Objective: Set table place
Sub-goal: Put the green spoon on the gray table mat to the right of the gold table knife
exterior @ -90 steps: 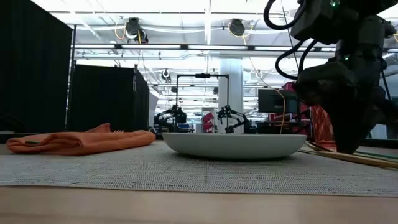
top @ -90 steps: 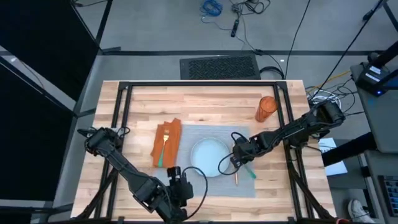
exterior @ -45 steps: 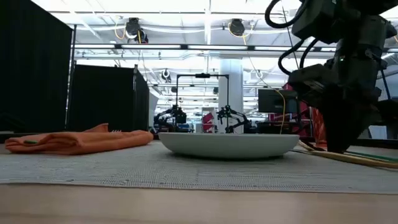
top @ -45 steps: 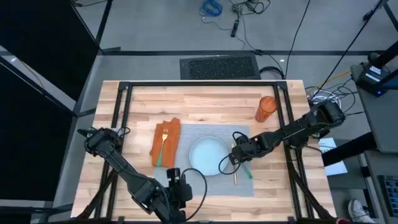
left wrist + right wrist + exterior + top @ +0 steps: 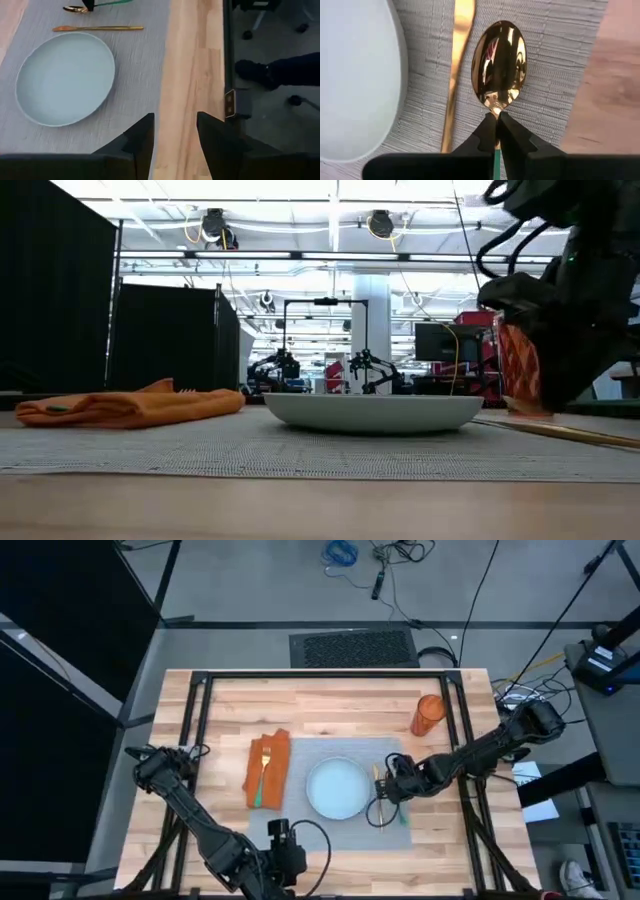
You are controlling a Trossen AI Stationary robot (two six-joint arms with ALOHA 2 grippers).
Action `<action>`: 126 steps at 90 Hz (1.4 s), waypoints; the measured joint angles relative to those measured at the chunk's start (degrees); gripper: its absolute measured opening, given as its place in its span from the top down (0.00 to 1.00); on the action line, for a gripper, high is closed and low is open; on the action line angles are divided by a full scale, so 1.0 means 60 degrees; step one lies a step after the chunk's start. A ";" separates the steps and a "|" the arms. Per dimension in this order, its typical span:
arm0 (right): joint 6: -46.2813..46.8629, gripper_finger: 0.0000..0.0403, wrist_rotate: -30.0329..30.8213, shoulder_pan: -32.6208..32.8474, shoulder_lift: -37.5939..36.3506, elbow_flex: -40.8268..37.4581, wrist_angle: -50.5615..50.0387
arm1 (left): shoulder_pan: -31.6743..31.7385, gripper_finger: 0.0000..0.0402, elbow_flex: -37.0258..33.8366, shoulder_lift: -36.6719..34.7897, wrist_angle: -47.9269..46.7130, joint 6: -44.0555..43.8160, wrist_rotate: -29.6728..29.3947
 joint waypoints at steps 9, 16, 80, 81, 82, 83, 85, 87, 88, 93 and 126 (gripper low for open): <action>0.0296 1.00 0.0015 0.0072 0.0000 0.0007 0.0000 | -0.0136 0.67 0.0000 0.0000 0.0049 0.0007 -0.0007; 0.0499 1.00 0.0041 0.0088 0.0000 0.0011 -0.0024 | -0.0260 0.67 0.0000 0.0000 0.0147 0.0136 -0.0006; 0.1258 1.00 0.0291 -0.0227 0.0146 0.0025 -0.0234 | -0.0964 0.67 0.0000 0.0000 0.0679 0.0998 -0.0004; 0.1258 1.00 0.0288 -0.0228 0.0163 0.0025 -0.0218 | -0.0966 0.67 0.0000 0.0000 0.0677 0.0998 -0.0004; 0.1258 1.00 0.0285 -0.0234 0.0182 0.0025 -0.0200 | -0.0968 0.67 0.0000 0.0000 0.0680 0.0998 -0.0004; 0.1258 1.00 0.0281 -0.0244 0.0202 0.0025 -0.0180 | -0.0969 0.67 0.0000 0.0000 0.0680 0.1000 -0.0004; 0.1257 1.00 0.0257 -0.0258 0.0248 0.0029 -0.0153 | -0.0978 0.67 0.0000 0.0000 0.0680 0.1002 -0.0004; 0.1254 1.00 0.0214 -0.0263 0.0294 0.0029 -0.0134 | -0.0993 0.67 0.0000 0.0000 0.0679 0.1002 -0.0004; 0.1254 1.00 0.0199 -0.0263 0.0323 0.0029 -0.0124 | -0.1001 0.67 0.0000 0.0000 0.0677 0.1002 -0.0004; 0.1258 1.00 0.0188 -0.0267 0.0468 0.0029 -0.0044 | -0.1035 0.67 0.0000 0.0000 0.0676 0.1002 -0.0004; 0.1214 0.90 0.0319 -0.0267 0.0667 0.0033 0.0084 | -0.1206 0.67 0.0000 0.0004 0.0683 0.0980 -0.0007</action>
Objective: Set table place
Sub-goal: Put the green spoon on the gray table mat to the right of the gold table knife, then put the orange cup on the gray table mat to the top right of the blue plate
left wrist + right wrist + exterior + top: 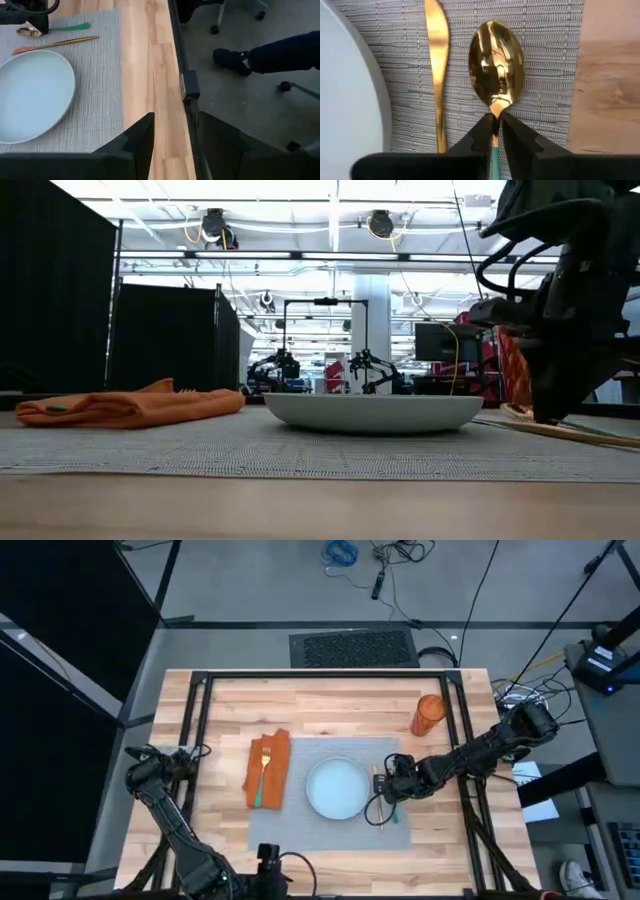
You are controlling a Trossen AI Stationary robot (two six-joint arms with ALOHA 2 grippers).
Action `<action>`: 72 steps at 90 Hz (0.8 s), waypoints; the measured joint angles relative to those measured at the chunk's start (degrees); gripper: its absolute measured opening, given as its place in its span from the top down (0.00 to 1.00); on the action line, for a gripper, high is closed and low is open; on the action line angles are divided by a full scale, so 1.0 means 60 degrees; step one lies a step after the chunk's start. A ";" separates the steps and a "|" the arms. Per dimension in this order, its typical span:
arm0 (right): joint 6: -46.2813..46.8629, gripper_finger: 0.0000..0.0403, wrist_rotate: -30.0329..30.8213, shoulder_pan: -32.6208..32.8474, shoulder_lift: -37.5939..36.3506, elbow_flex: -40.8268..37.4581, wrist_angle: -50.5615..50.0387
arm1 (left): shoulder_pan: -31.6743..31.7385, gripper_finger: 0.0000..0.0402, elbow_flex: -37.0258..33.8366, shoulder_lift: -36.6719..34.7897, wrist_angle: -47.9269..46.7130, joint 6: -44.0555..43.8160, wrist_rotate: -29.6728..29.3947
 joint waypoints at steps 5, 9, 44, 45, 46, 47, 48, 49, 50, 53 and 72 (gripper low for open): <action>0.0008 0.86 0.0165 0.0004 0.0000 0.0000 0.0000 | 0.0000 0.67 0.0000 0.0004 -0.0001 0.0000 0.0000; 0.0035 0.83 0.0202 0.0000 0.0000 0.0000 0.0007 | 0.0007 0.67 0.0000 0.0010 0.0001 -0.0003 0.0000; -0.0004 0.71 0.0215 0.0015 -0.0061 0.0000 -0.0003 | 0.0007 0.67 0.0000 0.0011 0.0001 -0.0029 -0.0098; -0.0019 0.71 0.0224 0.0015 -0.0083 0.0000 -0.0002 | 0.0007 0.67 0.0000 0.0011 0.0001 -0.0029 -0.0098; -0.0034 0.71 0.0237 0.0015 -0.0108 0.0000 0.0000 | 0.0007 0.67 0.0000 0.0011 0.0001 -0.0029 -0.0098; -0.0059 0.71 0.0256 0.0015 -0.0134 0.0000 0.0000 | 0.0007 0.67 0.0000 0.0011 0.0001 -0.0029 -0.0098; -0.0088 0.71 0.0276 0.0015 -0.0164 0.0000 -0.0002 | 0.0007 0.67 0.0000 0.0011 0.0001 -0.0029 -0.0098; -0.0128 0.71 0.0303 0.0015 -0.0199 0.0000 -0.0009 | 0.0007 0.67 0.0000 0.0011 0.0001 -0.0029 -0.0098; -0.0160 0.71 0.0335 0.0015 -0.0239 0.0000 -0.0021 | 0.0007 0.67 0.0000 0.0011 0.0001 -0.0029 -0.0098; -0.0242 0.71 0.0411 0.0023 -0.0383 0.0000 -0.0073 | 0.0007 0.67 0.0000 0.0011 0.0001 -0.0029 -0.0098; -0.0472 0.71 0.1026 0.0216 -0.1981 0.0087 -0.1086 | 0.0007 0.67 0.0000 0.0011 0.0001 -0.0052 -0.0098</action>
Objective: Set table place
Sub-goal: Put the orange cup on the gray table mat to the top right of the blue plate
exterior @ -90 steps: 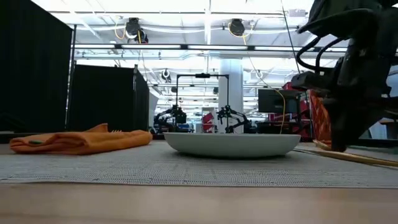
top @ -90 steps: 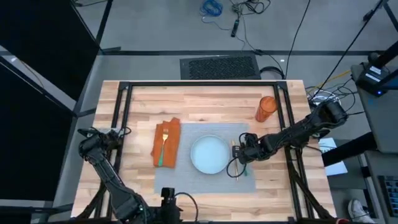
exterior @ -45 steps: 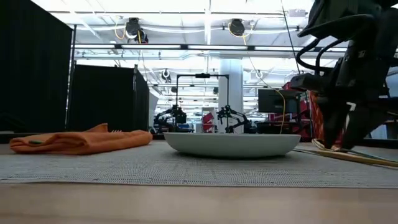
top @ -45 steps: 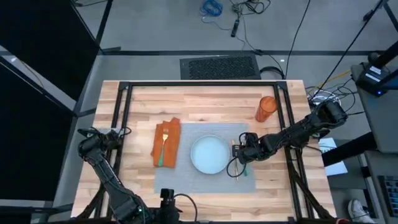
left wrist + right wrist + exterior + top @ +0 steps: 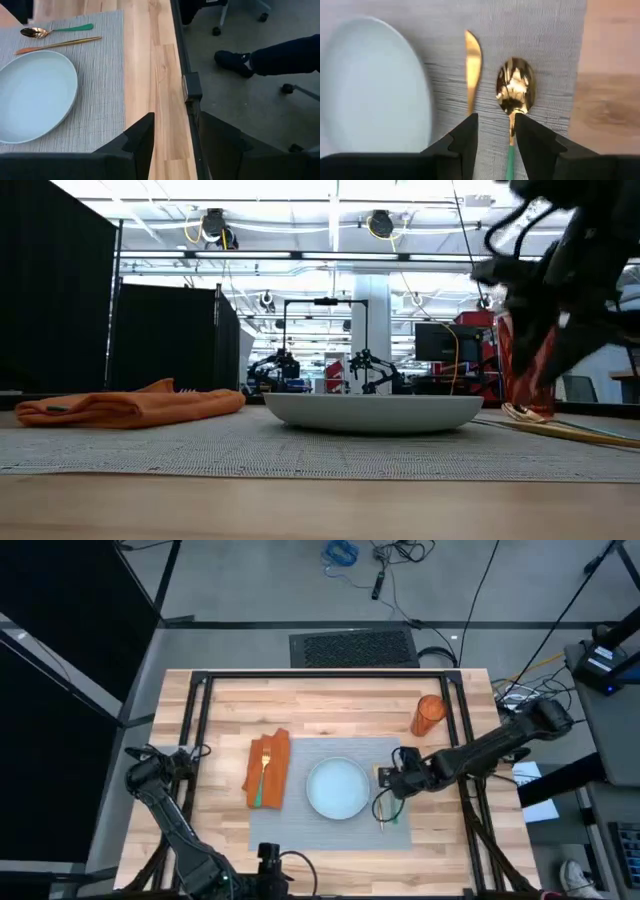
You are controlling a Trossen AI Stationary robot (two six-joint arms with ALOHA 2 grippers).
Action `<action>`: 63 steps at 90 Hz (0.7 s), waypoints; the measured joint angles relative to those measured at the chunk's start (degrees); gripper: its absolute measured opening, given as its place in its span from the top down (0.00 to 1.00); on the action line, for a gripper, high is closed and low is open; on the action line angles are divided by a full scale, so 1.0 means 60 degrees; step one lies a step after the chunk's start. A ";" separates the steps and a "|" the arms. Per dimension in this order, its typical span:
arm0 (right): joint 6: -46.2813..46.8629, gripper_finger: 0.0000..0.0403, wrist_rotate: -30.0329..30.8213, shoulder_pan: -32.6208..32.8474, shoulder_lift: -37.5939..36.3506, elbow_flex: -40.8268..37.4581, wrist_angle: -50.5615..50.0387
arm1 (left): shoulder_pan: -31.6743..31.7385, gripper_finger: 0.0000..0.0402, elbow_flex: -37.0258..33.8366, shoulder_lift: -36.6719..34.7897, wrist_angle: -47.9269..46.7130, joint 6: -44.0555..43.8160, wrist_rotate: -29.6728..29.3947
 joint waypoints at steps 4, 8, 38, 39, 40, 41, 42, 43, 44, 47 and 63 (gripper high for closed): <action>-0.0012 0.71 0.0131 0.0108 -0.0346 0.0145 -0.0479 | 0.0000 0.67 0.0000 0.0000 -0.0004 -0.0002 0.0000; -0.0023 0.71 0.0281 0.0192 -0.0699 0.0369 -0.0984 | 0.0006 0.67 0.0000 0.0000 -0.0004 -0.0005 -0.0001; -0.2042 0.71 0.0954 -0.0319 -0.1812 0.4234 -0.6359 | 0.0184 0.67 0.0000 0.0043 -0.0037 0.0111 -0.0178; -0.2124 0.71 0.0954 -0.0376 -0.1791 0.4365 -0.6531 | 0.0194 0.67 0.0000 0.0049 -0.0036 0.0156 -0.0178; -0.2212 0.71 0.0954 -0.0434 -0.1768 0.4496 -0.6705 | 0.0202 0.67 0.0000 0.0059 -0.0036 0.0200 -0.0178; -0.2292 0.71 0.0959 -0.0501 -0.1755 0.4616 -0.6854 | 0.0204 0.67 0.0000 0.0079 -0.0036 0.0232 -0.0178; -0.2380 0.71 0.0961 -0.0570 -0.1740 0.4724 -0.6996 | 0.0205 0.67 0.0000 0.0096 -0.0038 0.0256 -0.0180; -0.2477 0.71 0.0958 -0.0638 -0.1725 0.4821 -0.7132 | 0.0208 0.67 0.0000 0.0111 -0.0041 0.0273 -0.0183; -0.2585 0.71 0.0958 -0.0716 -0.1705 0.4915 -0.7270 | 0.0217 0.67 0.0000 0.0128 -0.0046 0.0299 -0.0197; -0.2940 0.71 0.0928 -0.0966 -0.1646 0.5139 -0.7623 | 0.0267 0.67 0.0000 0.0196 -0.0068 0.0382 -0.0211; -0.5907 0.71 -0.0141 -0.2878 -0.1440 0.5264 -0.7968 | 0.0572 0.67 0.0000 0.0671 -0.0414 0.0573 -0.0262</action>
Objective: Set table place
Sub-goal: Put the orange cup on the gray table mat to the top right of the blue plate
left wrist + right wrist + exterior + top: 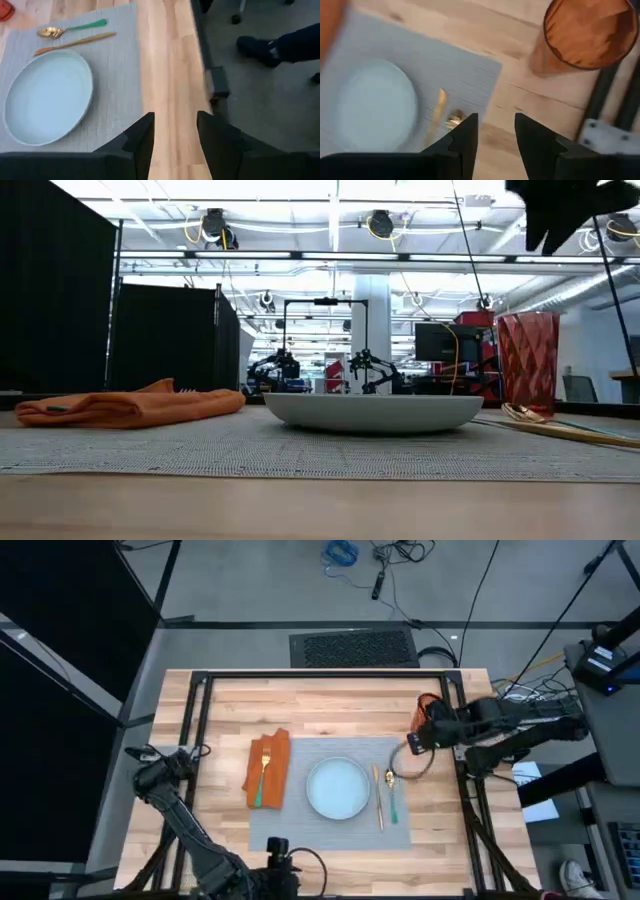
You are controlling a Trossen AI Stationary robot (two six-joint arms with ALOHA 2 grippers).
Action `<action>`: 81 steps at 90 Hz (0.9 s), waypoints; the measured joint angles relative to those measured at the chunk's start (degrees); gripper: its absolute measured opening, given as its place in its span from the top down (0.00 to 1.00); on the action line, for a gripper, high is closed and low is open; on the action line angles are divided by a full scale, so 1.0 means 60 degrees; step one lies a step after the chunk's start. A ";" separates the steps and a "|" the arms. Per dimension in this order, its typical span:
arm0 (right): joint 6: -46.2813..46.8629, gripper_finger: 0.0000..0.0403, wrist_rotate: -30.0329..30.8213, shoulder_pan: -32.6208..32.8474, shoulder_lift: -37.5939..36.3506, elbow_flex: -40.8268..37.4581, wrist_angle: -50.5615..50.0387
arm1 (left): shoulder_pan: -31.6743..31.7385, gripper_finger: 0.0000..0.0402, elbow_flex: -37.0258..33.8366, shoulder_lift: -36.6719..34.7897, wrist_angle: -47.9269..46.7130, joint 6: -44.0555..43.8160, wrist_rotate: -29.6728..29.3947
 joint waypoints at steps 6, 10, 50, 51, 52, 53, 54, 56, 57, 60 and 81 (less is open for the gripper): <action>-0.1059 0.71 -0.0261 -0.0770 0.0116 -0.0004 -0.0057 | 0.0141 0.67 0.0000 0.0217 -0.0198 -0.0016 0.0002; -0.1651 0.71 -0.0286 -0.1181 0.0163 -0.0004 -0.0146 | 0.0228 0.67 0.0000 0.0356 -0.0343 -0.0022 0.0014; -0.5519 0.71 -0.0788 -0.3956 0.0791 -0.0004 -0.0139 | 0.0700 0.67 0.0000 0.0910 0.0202 -0.0087 -0.0148; -0.5581 0.71 -0.0788 -0.3996 0.0812 -0.0004 -0.0134 | 0.0700 0.67 0.0000 0.0910 0.0249 -0.0087 -0.0157; -0.5641 0.71 -0.0786 -0.4030 0.0839 -0.0004 -0.0128 | 0.0700 0.67 0.0000 0.0910 0.0294 -0.0087 -0.0167; -0.5703 0.71 -0.0786 -0.4063 0.0865 -0.0004 -0.0121 | 0.0700 0.67 0.0000 0.0910 0.0338 -0.0087 -0.0177; -0.5768 0.71 -0.0790 -0.4097 0.0884 -0.0004 -0.0114 | 0.0700 0.67 0.0000 0.0910 0.0377 -0.0085 -0.0187; -0.5870 0.71 -0.0815 -0.4155 0.0932 -0.0004 -0.0093 | 0.0700 0.67 0.0000 0.0910 0.0440 -0.0084 -0.0193; -0.5940 0.71 -0.0830 -0.4200 0.0956 -0.0004 -0.0084 | 0.0700 0.67 0.0000 0.0910 0.0461 -0.0084 -0.0193; -0.6132 0.71 -0.0915 -0.4325 0.1036 -0.0004 -0.0070 | 0.0700 0.67 0.0000 0.0910 0.0490 -0.0084 -0.0198; -0.7144 0.71 -0.1257 -0.4921 0.1583 -0.0007 0.0070 | 0.0692 0.67 0.0000 0.0910 0.0773 -0.0087 -0.0694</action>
